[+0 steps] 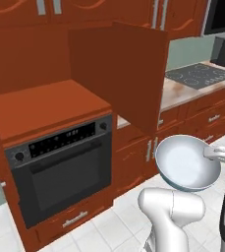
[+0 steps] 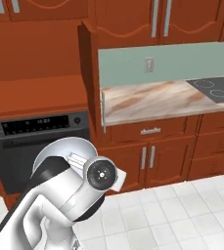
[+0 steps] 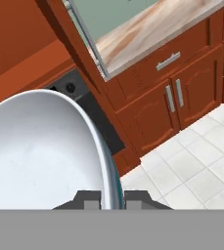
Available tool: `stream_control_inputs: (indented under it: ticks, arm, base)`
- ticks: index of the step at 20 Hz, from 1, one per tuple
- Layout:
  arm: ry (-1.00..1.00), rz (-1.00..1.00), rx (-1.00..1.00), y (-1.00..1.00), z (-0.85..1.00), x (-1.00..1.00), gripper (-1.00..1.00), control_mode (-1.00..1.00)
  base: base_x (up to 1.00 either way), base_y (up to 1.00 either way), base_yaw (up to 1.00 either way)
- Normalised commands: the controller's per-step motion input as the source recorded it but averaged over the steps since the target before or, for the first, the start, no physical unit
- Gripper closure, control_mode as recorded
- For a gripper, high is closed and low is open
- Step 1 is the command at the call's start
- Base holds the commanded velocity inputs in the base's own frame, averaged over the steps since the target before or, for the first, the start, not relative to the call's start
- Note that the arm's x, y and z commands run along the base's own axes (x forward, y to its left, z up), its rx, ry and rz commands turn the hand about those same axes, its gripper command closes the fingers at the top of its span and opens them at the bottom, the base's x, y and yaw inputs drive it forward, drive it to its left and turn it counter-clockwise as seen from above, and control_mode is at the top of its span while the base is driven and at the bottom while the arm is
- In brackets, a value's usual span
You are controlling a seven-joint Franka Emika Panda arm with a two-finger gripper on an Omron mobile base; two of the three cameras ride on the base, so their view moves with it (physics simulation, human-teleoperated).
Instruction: Move the bowls from the cabinet to the plates on the dining table.
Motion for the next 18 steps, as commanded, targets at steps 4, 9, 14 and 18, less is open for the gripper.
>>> stream_control_inputs:
  ticks: [4,9,14,18]
  arm:
    - [0.0,0.0,0.0,0.0,0.0,0.0,1.0,1.0]
    - [0.0,0.0,0.0,0.0,0.0,0.0,1.0,1.0]
    - [0.0,0.0,0.0,0.0,0.0,0.0,1.0,1.0]
    - [0.0,0.0,0.0,0.0,0.0,0.0,1.0,1.0]
  base:
    - [0.0,-0.21,-0.32]
    - [0.0,-0.2,-0.32]
    - [0.0,-0.19,-0.33]
    - [0.03,-0.24,-0.31]
